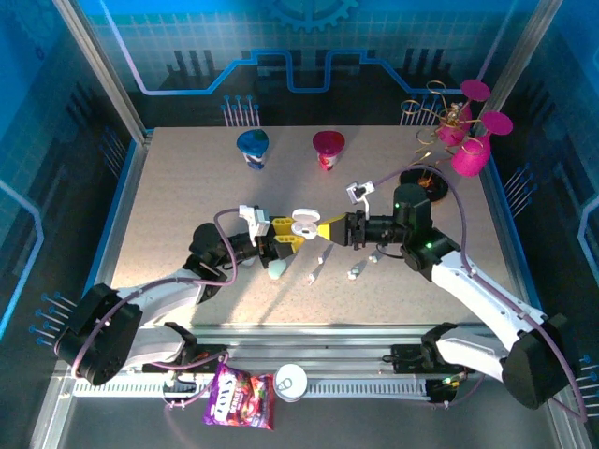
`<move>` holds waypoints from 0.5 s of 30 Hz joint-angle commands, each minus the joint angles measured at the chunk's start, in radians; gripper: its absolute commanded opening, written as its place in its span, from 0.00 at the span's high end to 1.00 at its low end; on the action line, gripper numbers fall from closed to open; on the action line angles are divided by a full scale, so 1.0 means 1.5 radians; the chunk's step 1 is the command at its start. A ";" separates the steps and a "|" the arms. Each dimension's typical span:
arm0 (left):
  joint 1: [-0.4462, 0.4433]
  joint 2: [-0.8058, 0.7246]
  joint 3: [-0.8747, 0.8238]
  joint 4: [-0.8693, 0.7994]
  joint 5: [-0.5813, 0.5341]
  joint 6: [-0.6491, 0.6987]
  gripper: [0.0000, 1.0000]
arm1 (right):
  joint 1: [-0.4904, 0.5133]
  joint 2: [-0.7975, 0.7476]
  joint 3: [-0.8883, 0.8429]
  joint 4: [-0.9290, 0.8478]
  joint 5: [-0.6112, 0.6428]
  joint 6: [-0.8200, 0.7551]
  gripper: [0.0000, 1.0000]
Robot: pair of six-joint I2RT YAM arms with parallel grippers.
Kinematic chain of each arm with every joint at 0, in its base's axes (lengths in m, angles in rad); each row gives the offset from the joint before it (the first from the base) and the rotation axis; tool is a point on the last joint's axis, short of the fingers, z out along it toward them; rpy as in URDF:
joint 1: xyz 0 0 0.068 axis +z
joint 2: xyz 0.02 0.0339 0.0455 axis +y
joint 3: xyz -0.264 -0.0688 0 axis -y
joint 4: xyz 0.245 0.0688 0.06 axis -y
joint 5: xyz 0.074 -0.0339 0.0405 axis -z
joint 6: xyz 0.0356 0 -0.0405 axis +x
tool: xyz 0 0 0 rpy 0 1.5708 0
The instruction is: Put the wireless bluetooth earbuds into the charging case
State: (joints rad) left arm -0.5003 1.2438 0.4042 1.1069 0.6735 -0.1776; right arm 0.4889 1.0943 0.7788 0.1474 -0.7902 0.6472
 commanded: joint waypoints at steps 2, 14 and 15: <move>-0.001 0.004 0.019 0.038 0.021 -0.006 0.75 | 0.029 0.014 0.042 -0.029 0.053 -0.065 0.81; -0.001 0.007 0.010 0.070 0.024 -0.008 0.75 | 0.058 0.024 0.063 -0.092 0.118 -0.102 0.81; -0.001 0.006 0.010 0.070 0.024 -0.009 0.75 | 0.059 0.024 0.063 -0.097 0.124 -0.102 0.81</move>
State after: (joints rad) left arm -0.5003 1.2503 0.4042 1.1355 0.6819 -0.1833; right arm 0.5629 1.1244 0.8486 0.0639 -0.6548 0.5297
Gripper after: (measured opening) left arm 0.328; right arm 0.190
